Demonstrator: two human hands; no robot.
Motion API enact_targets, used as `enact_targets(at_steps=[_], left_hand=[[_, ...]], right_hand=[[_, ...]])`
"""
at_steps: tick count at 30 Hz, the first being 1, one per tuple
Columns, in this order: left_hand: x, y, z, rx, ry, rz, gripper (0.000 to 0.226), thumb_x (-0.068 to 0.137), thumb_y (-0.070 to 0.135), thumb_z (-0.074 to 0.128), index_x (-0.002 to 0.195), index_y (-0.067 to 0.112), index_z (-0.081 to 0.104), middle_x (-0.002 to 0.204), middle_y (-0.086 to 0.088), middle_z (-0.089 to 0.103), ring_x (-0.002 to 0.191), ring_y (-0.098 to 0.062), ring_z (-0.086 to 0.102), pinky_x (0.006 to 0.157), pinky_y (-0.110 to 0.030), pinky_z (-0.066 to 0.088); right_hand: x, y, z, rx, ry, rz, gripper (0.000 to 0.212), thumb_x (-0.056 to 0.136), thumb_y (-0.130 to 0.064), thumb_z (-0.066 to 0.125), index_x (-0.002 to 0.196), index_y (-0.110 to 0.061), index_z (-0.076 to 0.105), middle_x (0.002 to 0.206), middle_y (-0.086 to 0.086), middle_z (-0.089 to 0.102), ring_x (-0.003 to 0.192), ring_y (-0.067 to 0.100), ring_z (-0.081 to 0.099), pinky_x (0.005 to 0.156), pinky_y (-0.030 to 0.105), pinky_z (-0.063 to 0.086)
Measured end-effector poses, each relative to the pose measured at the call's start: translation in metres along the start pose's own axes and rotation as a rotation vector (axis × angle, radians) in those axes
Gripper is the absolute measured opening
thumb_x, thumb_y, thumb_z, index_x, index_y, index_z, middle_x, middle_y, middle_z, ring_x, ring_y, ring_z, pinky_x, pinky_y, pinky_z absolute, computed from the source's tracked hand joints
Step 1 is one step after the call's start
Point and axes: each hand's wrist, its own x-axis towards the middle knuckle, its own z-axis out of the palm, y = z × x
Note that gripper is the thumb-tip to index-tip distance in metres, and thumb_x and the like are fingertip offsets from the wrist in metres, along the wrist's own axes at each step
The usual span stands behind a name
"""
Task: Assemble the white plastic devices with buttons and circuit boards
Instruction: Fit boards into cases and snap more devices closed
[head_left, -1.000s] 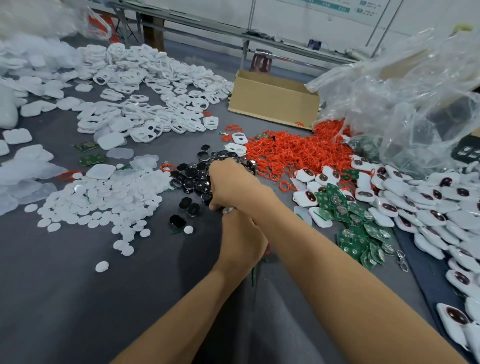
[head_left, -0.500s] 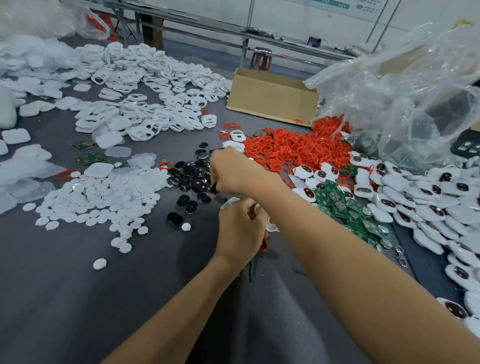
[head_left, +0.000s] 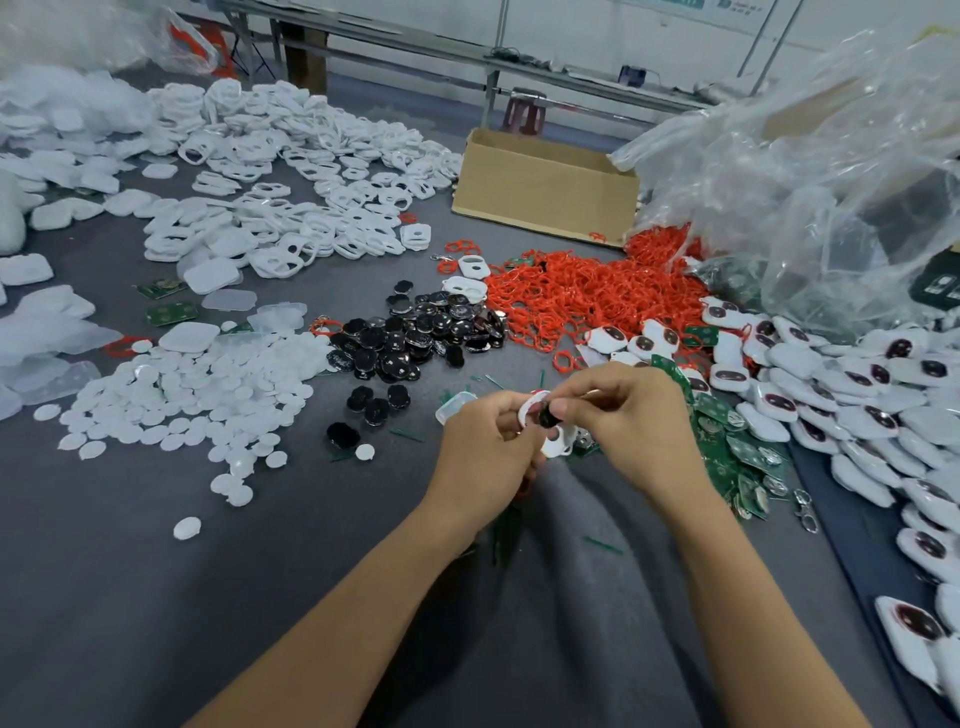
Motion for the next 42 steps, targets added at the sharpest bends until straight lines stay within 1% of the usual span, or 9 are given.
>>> enact_targets(at_steps=[4, 8, 11, 14, 24, 29, 34, 36, 42], left_hand=[[0.001, 0.0, 0.002, -0.03, -0.022, -0.006, 0.015, 0.087, 0.003, 0.063, 0.095, 0.013, 0.071, 0.078, -0.011, 0.073, 0.063, -0.017, 0.06, 0.064, -0.031, 0.053], [0.003, -0.003, 0.004, -0.125, -0.017, -0.012, 0.021, 0.091, -0.002, 0.056, 0.096, 0.012, 0.071, 0.091, -0.012, 0.074, 0.084, -0.019, 0.07, 0.076, -0.035, 0.059], [0.004, -0.004, 0.004, -0.151, -0.002, -0.008, 0.023, 0.091, -0.004, 0.054, 0.099, 0.009, 0.071, 0.092, -0.015, 0.073, 0.085, -0.021, 0.07, 0.078, -0.038, 0.06], [0.003, -0.003, 0.003, -0.179, -0.004, -0.01, 0.024, 0.092, -0.004, 0.055, 0.099, 0.012, 0.072, 0.089, -0.013, 0.074, 0.083, -0.022, 0.07, 0.08, -0.041, 0.059], [0.0, -0.001, 0.002, -0.154, -0.043, 0.023, 0.022, 0.094, -0.003, 0.052, 0.109, 0.001, 0.068, 0.092, -0.02, 0.072, 0.076, -0.019, 0.068, 0.069, -0.027, 0.059], [-0.001, 0.0, 0.003, -0.064, -0.026, 0.081, 0.021, 0.095, 0.002, 0.053, 0.108, 0.004, 0.069, 0.088, -0.01, 0.074, 0.076, -0.014, 0.07, 0.061, -0.018, 0.053], [-0.003, 0.001, 0.004, -0.094, -0.031, 0.113, 0.02, 0.096, 0.003, 0.052, 0.105, 0.006, 0.07, 0.089, -0.011, 0.074, 0.08, -0.017, 0.069, 0.064, -0.021, 0.055], [-0.003, 0.002, 0.004, -0.127, -0.041, 0.094, 0.021, 0.096, 0.004, 0.051, 0.102, 0.01, 0.07, 0.087, -0.01, 0.073, 0.08, -0.018, 0.068, 0.065, -0.023, 0.055], [-0.004, 0.009, 0.003, -0.271, -0.051, -0.013, 0.021, 0.098, 0.01, 0.05, 0.1, 0.012, 0.071, 0.078, -0.004, 0.071, 0.075, -0.019, 0.067, 0.048, -0.013, 0.044]], right_hand=[[-0.001, 0.002, 0.0, 0.075, 0.004, 0.005, 0.024, 0.072, -0.002, 0.076, 0.066, -0.025, 0.073, 0.068, 0.0, 0.072, 0.065, 0.024, 0.065, 0.06, 0.03, 0.049], [-0.002, 0.003, 0.0, 0.214, -0.037, 0.091, 0.018, 0.071, 0.001, 0.076, 0.069, -0.017, 0.075, 0.074, 0.012, 0.072, 0.067, 0.027, 0.061, 0.068, 0.044, 0.051], [-0.003, 0.002, -0.001, 0.343, -0.036, 0.154, 0.017, 0.072, 0.003, 0.075, 0.07, -0.013, 0.074, 0.075, 0.026, 0.069, 0.065, 0.024, 0.056, 0.065, 0.037, 0.045], [-0.003, 0.001, 0.0, 0.424, -0.038, 0.176, 0.013, 0.071, 0.007, 0.074, 0.071, -0.006, 0.071, 0.067, 0.013, 0.07, 0.056, 0.012, 0.06, 0.058, 0.02, 0.048], [-0.003, 0.005, 0.007, 0.485, 0.013, 0.186, 0.022, 0.069, 0.01, 0.075, 0.069, -0.007, 0.062, 0.059, 0.001, 0.065, 0.05, 0.007, 0.057, 0.052, 0.016, 0.047], [-0.003, 0.007, 0.007, 0.508, -0.055, 0.177, 0.017, 0.074, 0.01, 0.071, 0.086, 0.0, 0.066, 0.072, 0.01, 0.064, 0.06, 0.012, 0.058, 0.058, 0.017, 0.05], [-0.004, 0.006, 0.006, 0.565, -0.052, 0.205, 0.01, 0.077, 0.011, 0.067, 0.085, 0.005, 0.064, 0.07, 0.014, 0.062, 0.064, 0.02, 0.055, 0.06, 0.021, 0.047], [-0.005, 0.005, 0.006, 0.561, -0.048, 0.195, 0.01, 0.077, 0.012, 0.066, 0.081, 0.004, 0.064, 0.071, 0.015, 0.061, 0.063, 0.019, 0.054, 0.059, 0.021, 0.046], [-0.007, 0.001, 0.008, 0.553, -0.025, 0.1, 0.01, 0.078, 0.012, 0.066, 0.079, 0.002, 0.063, 0.064, 0.009, 0.058, 0.053, 0.005, 0.053, 0.054, 0.013, 0.045]])
